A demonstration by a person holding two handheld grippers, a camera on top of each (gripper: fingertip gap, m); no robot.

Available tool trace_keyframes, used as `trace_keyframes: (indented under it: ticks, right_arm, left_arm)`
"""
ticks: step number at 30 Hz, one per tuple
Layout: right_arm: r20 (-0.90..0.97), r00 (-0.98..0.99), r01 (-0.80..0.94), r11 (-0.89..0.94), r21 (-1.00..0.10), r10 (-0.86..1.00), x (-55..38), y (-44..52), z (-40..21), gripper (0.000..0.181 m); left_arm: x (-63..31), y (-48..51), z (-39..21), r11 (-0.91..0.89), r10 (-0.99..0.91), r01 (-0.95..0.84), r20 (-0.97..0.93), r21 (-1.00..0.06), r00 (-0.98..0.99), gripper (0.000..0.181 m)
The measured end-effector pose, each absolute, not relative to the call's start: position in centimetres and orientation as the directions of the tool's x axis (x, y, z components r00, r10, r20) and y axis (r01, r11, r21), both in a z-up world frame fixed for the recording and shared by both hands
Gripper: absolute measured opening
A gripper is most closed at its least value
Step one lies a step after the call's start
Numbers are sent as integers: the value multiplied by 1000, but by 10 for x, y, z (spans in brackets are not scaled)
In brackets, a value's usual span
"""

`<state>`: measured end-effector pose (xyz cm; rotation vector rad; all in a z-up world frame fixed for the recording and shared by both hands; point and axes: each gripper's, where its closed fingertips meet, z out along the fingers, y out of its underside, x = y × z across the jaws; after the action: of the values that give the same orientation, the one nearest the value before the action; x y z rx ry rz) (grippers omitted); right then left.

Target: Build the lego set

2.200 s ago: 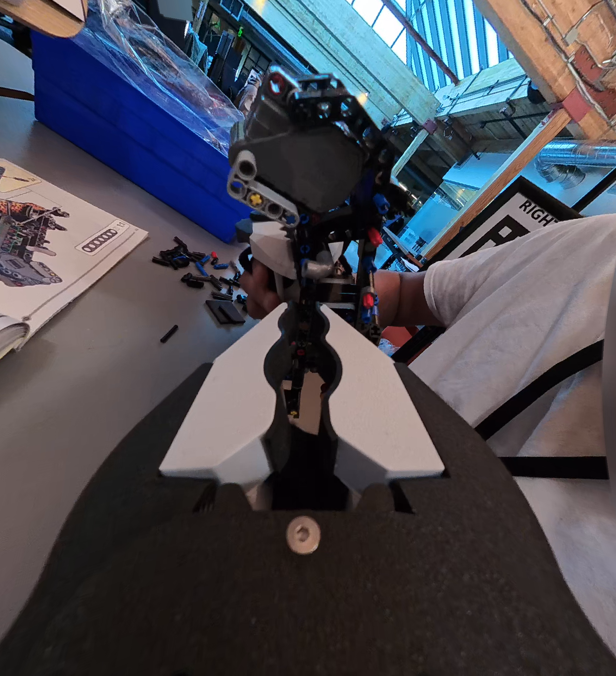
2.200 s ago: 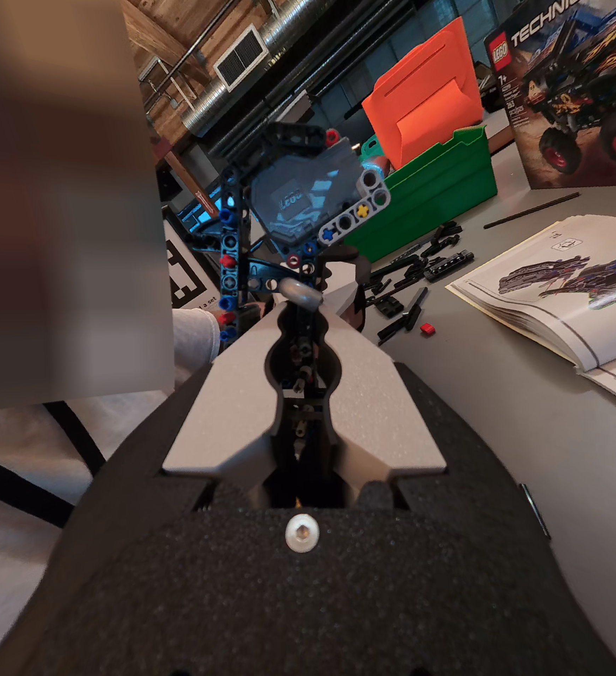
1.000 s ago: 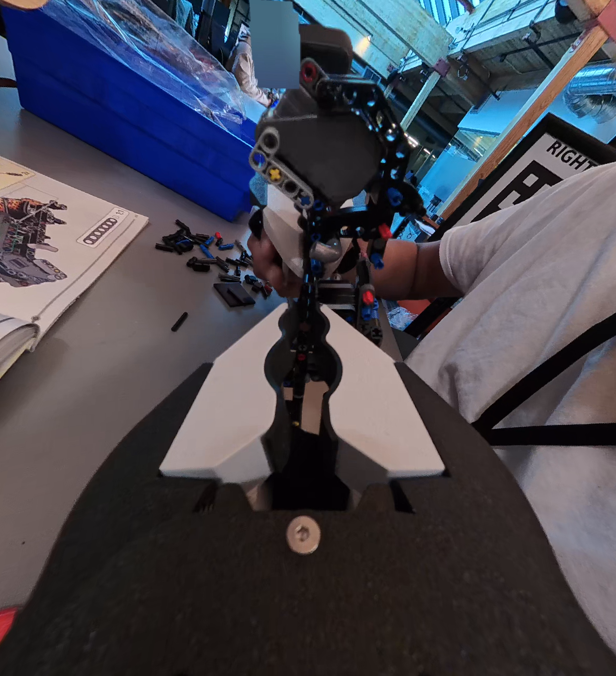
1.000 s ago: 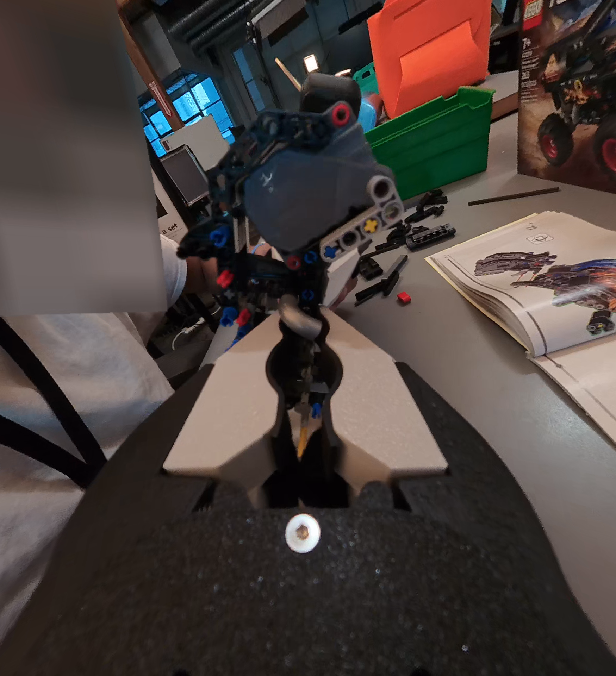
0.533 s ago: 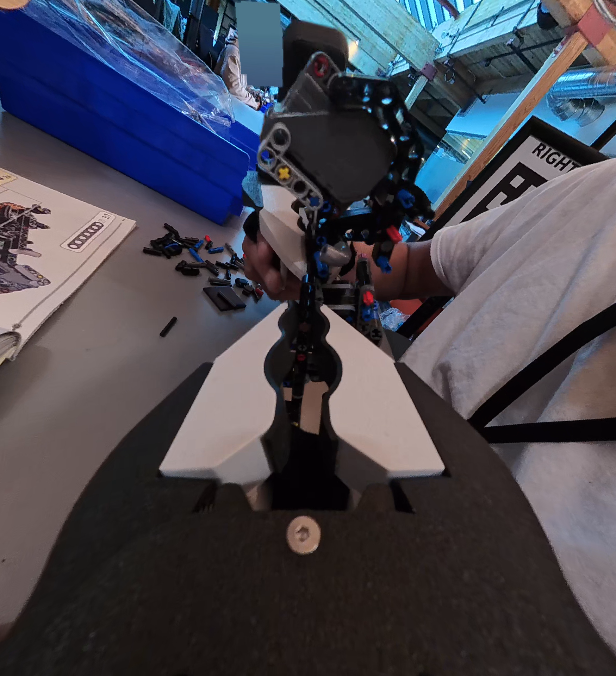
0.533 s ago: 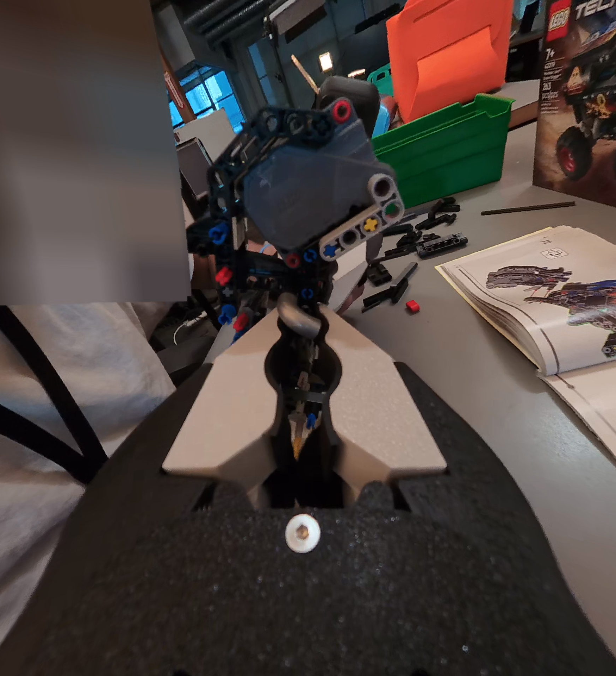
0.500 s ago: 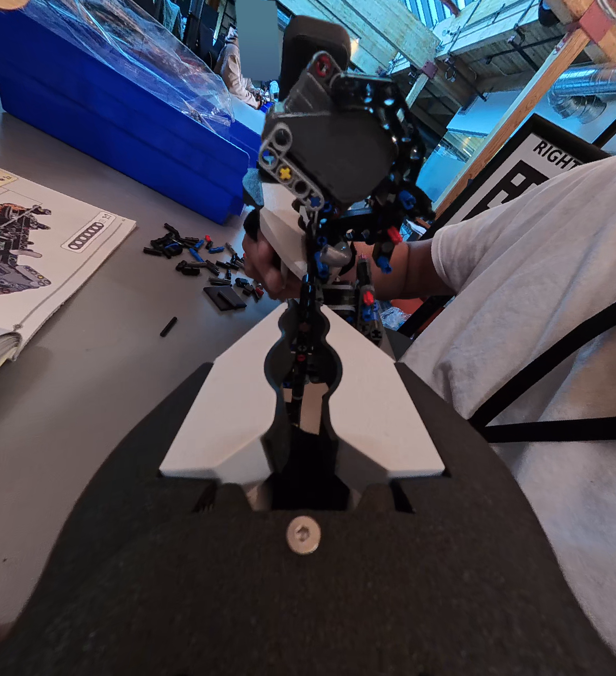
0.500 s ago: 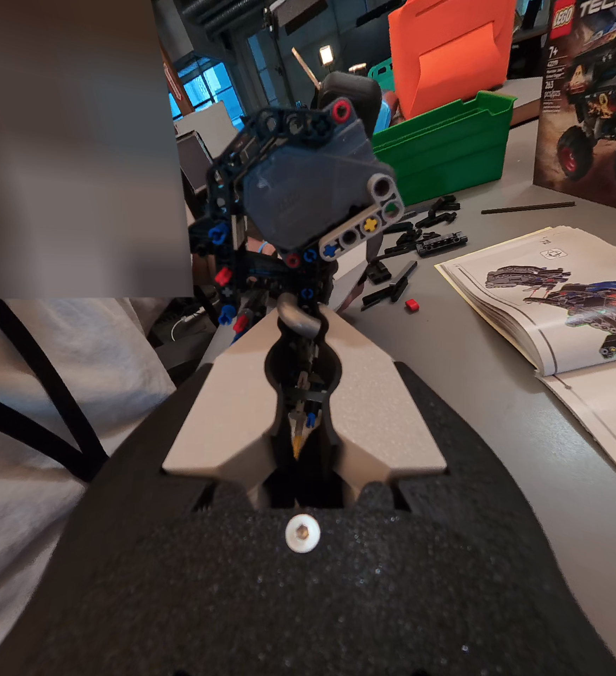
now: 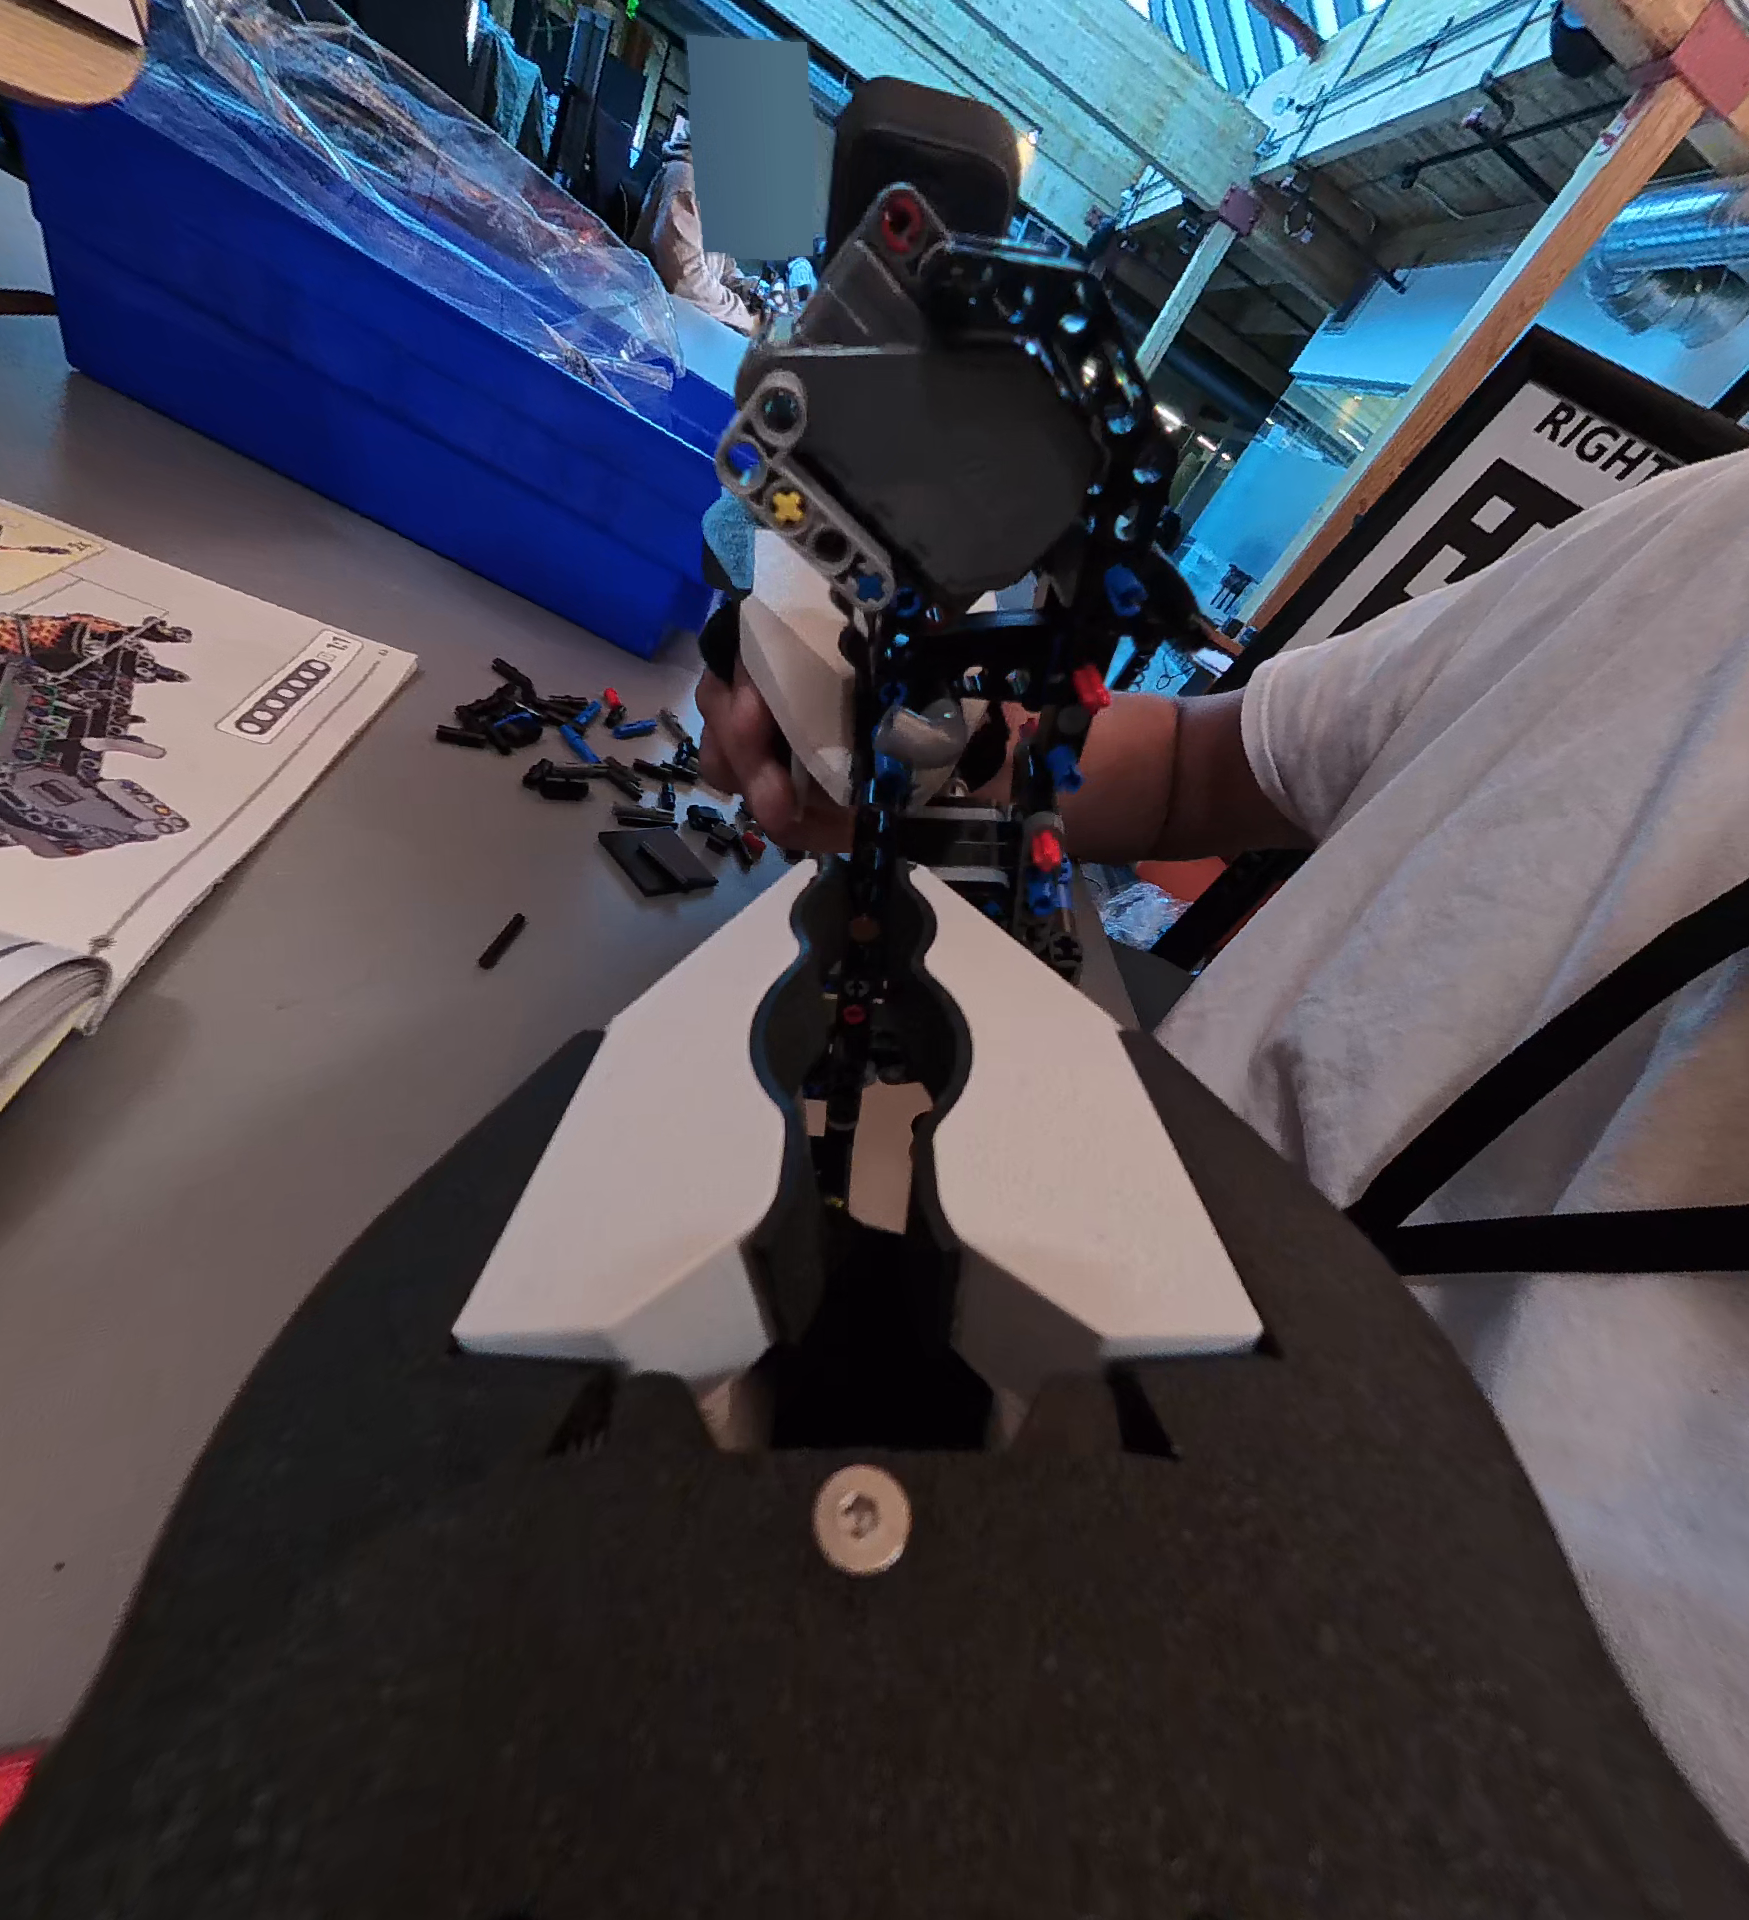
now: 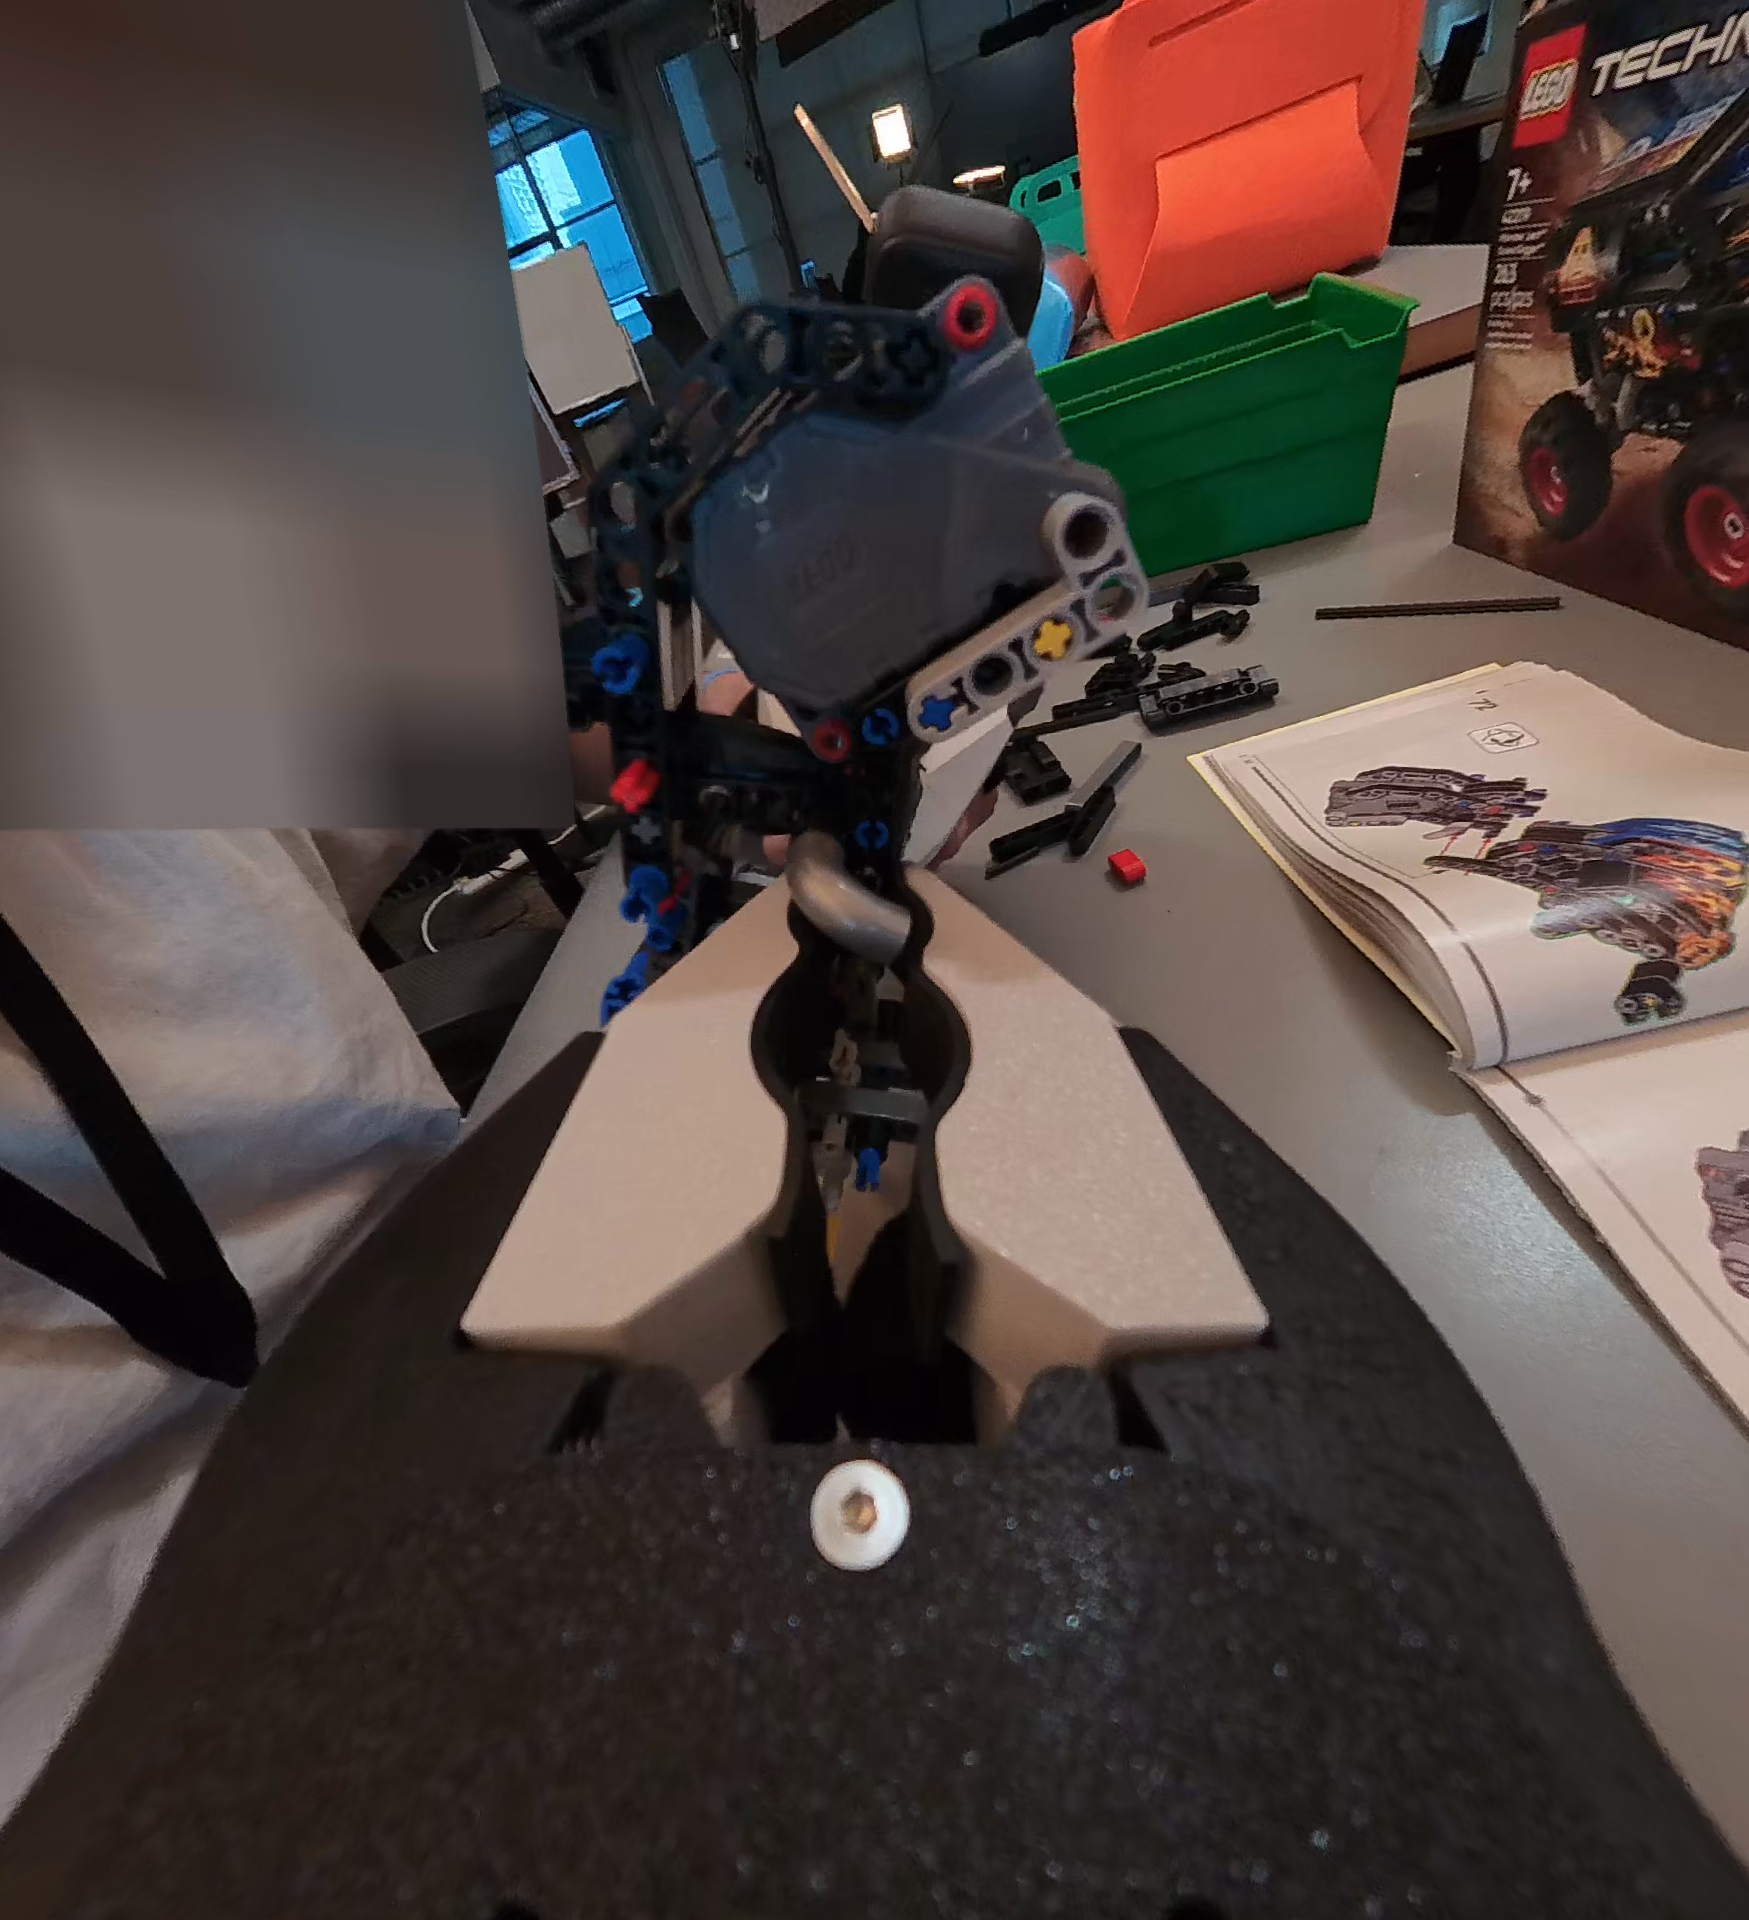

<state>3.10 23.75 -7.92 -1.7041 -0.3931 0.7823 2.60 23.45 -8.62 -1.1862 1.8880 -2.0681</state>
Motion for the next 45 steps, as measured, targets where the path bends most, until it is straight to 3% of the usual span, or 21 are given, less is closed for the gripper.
trace_keyframes:
  ticks: [12,18,34,45]
  right_arm:
    - [-281,711,-131,-271,-953,645,31,234,-77,7]
    - [-250,682,-122,-230,-965,687,26,228,-73,7]
    - [-205,690,-119,-171,-978,695,29,233,-72,8]
    - [-116,808,-39,-144,-989,577,38,244,-79,7]
  left_arm:
    - [25,231,-83,-193,-584,-360,402,-913,-705,5]
    - [23,227,-77,-62,-673,-220,204,-974,-711,5]
    - [26,230,-75,-247,-602,-344,422,-906,-678,5]
    - [36,241,-81,-316,-618,-352,473,-881,-628,6]
